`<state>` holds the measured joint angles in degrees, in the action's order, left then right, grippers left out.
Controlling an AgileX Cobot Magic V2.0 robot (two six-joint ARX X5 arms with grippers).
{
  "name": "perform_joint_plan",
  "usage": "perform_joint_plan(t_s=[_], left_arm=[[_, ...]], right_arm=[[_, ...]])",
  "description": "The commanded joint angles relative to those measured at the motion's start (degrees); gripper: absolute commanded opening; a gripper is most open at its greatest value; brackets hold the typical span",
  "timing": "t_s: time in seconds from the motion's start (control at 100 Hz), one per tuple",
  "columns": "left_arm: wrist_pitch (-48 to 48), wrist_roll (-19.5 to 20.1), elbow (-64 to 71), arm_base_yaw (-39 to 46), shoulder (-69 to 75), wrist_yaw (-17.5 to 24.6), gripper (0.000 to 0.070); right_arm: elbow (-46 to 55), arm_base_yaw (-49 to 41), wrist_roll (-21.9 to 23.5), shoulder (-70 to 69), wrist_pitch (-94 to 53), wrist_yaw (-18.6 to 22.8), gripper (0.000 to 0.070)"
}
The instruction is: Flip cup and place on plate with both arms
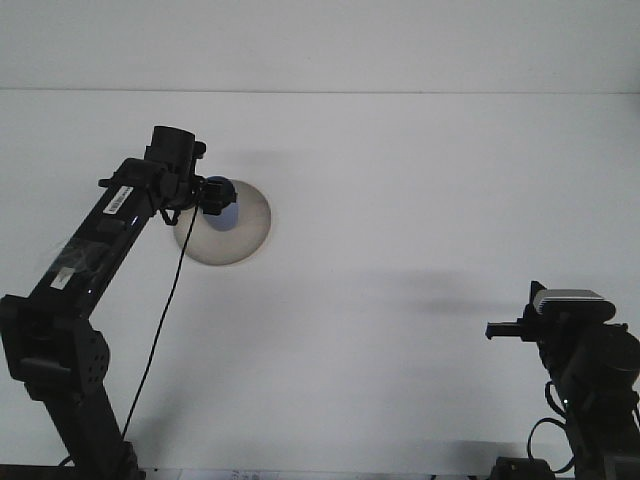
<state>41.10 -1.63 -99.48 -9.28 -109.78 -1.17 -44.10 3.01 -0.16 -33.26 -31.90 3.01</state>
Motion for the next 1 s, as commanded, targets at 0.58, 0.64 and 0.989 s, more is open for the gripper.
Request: perform_joint_plan(t_s=[0.58,0.64,0.989], left_arm=[[-6.29,-4.72,4.76,-2.43,24.52,0.26,0.0395],[-10.29,-5.51,10.21,-3.32,29.33,-0.35,0.0395],[-24.63,-6.91,45.27,-5.99,57.70,-6.12,0.0386]], right_arm=[[-0.33,-0.09,0.37,-0.17,0.31,-0.04,0.0000],[-0.33,-0.09,0.37,-0.17,0.28,-0.04,0.0000],[-0.33,-0.09,0.37,-0.17,0.68,-0.04,0.0000]])
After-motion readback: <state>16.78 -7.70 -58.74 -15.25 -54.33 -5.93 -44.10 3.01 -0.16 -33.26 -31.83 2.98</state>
